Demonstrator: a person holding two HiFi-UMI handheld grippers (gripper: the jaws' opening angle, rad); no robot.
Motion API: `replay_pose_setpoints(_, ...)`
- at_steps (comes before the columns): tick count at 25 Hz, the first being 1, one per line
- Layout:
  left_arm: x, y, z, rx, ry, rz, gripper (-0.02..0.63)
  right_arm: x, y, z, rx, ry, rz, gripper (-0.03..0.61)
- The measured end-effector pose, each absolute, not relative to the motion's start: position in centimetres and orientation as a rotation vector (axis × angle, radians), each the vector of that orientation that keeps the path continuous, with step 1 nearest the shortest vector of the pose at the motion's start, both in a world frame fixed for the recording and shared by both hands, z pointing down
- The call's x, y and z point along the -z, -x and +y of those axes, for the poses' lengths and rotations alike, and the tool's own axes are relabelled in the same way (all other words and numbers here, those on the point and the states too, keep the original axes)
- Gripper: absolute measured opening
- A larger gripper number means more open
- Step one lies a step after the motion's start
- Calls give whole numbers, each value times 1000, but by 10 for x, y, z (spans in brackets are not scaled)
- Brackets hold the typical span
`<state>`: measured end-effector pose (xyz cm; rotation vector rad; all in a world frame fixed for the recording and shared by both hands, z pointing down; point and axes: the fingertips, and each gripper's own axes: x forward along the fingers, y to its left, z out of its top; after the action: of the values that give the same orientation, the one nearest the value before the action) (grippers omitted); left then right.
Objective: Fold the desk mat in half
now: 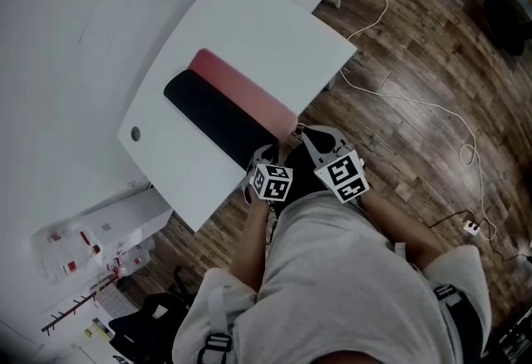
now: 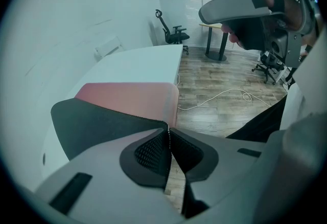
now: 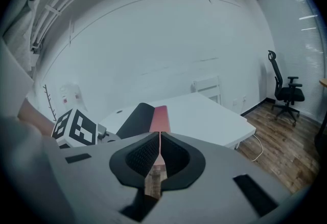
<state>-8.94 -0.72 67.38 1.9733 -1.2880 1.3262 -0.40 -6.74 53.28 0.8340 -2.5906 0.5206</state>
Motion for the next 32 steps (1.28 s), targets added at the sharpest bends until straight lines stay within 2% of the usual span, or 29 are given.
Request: replay_pose_setpoints(32, -672, 76, -22, -1351, -1990, -1243, 44, -533, -8, -88, -535, -861, -2589, 41)
